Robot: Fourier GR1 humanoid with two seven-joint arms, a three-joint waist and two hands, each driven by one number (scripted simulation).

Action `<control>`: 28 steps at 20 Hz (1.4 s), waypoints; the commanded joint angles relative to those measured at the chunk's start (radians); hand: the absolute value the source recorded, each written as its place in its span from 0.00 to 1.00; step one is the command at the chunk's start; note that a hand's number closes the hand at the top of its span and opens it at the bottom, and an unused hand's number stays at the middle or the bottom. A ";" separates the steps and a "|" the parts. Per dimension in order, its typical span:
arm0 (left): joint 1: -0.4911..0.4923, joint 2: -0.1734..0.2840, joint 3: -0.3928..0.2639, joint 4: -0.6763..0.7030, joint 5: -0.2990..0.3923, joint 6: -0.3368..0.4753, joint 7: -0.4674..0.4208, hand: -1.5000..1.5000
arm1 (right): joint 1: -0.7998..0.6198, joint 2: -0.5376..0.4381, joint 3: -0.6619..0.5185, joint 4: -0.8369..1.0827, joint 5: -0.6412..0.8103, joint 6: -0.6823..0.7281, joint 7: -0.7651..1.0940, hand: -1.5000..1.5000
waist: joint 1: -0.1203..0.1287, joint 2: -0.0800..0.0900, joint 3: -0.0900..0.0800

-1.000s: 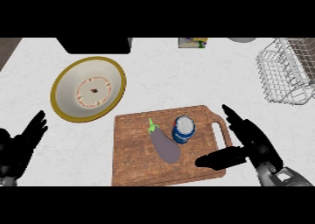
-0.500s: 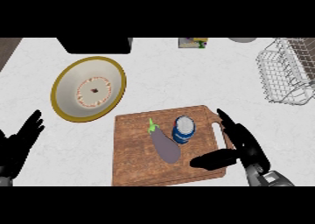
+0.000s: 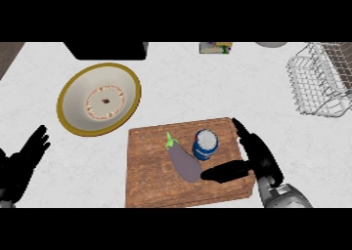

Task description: Pick the can from the cutting board and place it in the tiered basket

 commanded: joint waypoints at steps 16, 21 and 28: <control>-0.030 -0.067 0.043 0.030 -0.074 -0.037 -0.013 0.50 | -0.113 0.158 -0.082 0.266 0.017 0.084 -0.129 0.00 | 0.001 0.001 0.000; -0.070 -0.065 0.051 0.061 -0.087 -0.030 -0.004 0.50 | -0.059 0.158 -0.059 0.335 0.109 -0.012 -0.382 1.00 | -0.002 0.001 0.000; -0.022 -0.093 0.048 -0.051 -0.084 -0.029 0.054 0.50 | -0.032 0.126 -0.044 0.166 0.145 -0.108 -0.247 1.00 | -0.003 -0.001 0.000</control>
